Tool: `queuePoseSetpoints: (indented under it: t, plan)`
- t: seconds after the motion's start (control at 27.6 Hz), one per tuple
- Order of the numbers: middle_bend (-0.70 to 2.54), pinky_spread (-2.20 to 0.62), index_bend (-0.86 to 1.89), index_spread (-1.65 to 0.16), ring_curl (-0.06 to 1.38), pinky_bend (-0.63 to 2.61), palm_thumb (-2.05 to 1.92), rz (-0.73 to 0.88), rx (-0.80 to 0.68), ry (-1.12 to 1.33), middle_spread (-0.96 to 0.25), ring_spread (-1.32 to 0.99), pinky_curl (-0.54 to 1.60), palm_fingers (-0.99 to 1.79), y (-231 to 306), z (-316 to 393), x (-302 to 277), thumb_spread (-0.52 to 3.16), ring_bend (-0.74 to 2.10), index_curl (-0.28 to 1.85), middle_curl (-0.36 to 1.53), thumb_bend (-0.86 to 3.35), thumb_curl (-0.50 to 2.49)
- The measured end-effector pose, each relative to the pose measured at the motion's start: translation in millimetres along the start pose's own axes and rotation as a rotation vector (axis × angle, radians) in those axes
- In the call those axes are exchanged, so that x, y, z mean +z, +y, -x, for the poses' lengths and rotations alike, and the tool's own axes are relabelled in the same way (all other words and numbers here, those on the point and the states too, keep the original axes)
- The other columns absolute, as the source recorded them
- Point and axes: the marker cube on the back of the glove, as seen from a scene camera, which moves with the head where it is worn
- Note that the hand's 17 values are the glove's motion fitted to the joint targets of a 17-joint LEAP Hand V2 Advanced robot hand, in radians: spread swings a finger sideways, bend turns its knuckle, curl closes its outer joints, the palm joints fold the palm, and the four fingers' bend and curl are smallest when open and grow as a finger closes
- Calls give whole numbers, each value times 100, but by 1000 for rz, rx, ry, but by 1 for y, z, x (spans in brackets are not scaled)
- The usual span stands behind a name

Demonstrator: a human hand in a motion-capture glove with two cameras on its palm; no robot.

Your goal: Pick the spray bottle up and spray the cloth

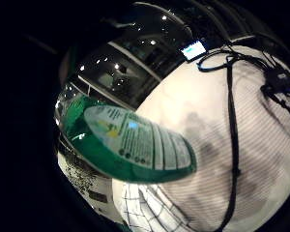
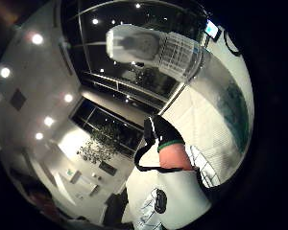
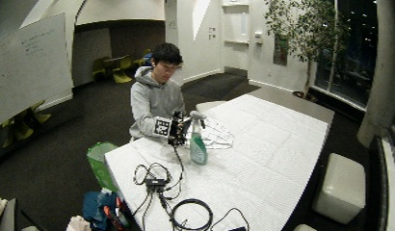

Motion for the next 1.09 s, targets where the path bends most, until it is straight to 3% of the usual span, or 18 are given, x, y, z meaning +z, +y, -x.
queuePoseSetpoints:
  t: [0.25,0.47,0.62,0.9,1.09]
  plan:
    - [28,25,11,-18,29,51,67,-64,91,-11,6,12,34,18,-15,2,18,99,50,19,35,-3,40]
    - [28,25,10,-18,30,52,67,-12,45,-8,5,10,34,22,-15,0,25,99,53,18,35,-3,40]
    - [28,25,9,-18,31,53,67,-63,84,-1,4,8,34,32,-25,0,30,99,57,18,35,-3,40]
    - [32,23,18,-20,33,42,68,-51,159,-26,1,0,31,66,-42,0,33,96,64,22,37,-3,40]
    - [39,13,26,-19,33,30,74,-52,171,-62,-3,-6,28,108,-53,-1,40,92,62,28,39,-1,42]
